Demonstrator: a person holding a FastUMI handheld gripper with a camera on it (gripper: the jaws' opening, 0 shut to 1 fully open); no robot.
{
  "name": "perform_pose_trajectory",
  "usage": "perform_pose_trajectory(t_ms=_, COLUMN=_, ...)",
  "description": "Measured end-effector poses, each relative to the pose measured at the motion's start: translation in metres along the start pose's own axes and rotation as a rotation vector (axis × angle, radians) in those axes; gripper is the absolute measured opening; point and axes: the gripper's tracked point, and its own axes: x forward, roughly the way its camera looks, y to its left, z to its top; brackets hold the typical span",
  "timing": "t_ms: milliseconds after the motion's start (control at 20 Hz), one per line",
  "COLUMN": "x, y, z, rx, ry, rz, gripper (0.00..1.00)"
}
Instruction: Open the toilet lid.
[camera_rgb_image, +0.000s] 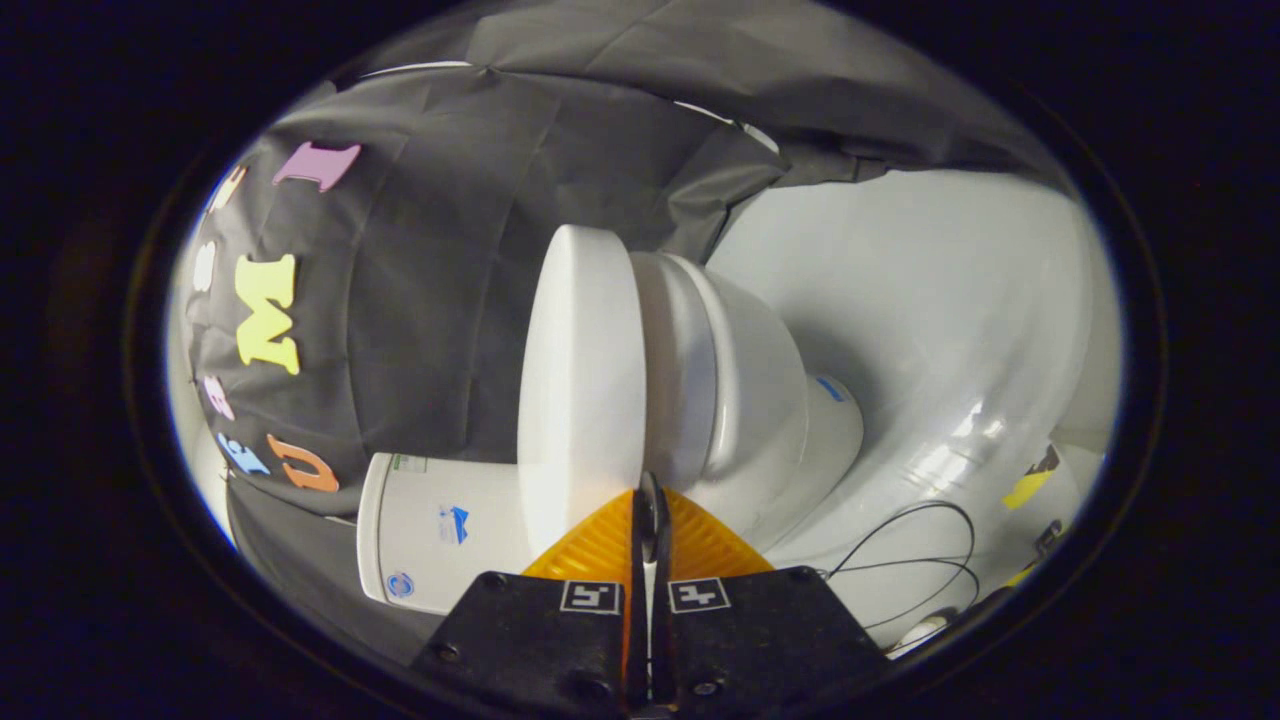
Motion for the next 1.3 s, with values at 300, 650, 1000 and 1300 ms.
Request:
perform_pose_trajectory(t_ms=300, x=-0.007, y=0.021, z=-0.001, rx=-0.06, ry=-0.024, rz=-0.007, gripper=0.04)
perform_pose_trajectory(t_ms=650, x=-0.015, y=0.041, z=-0.001, rx=-0.127, ry=-0.058, rz=-0.03, gripper=0.04)
perform_pose_trajectory(t_ms=1000, x=-0.025, y=0.07, z=-0.005, rx=-0.202, ry=-0.07, rz=0.013, gripper=0.04)
perform_pose_trajectory(t_ms=1300, x=-0.033, y=0.098, z=-0.012, rx=-0.261, ry=-0.082, rz=0.051, gripper=0.04)
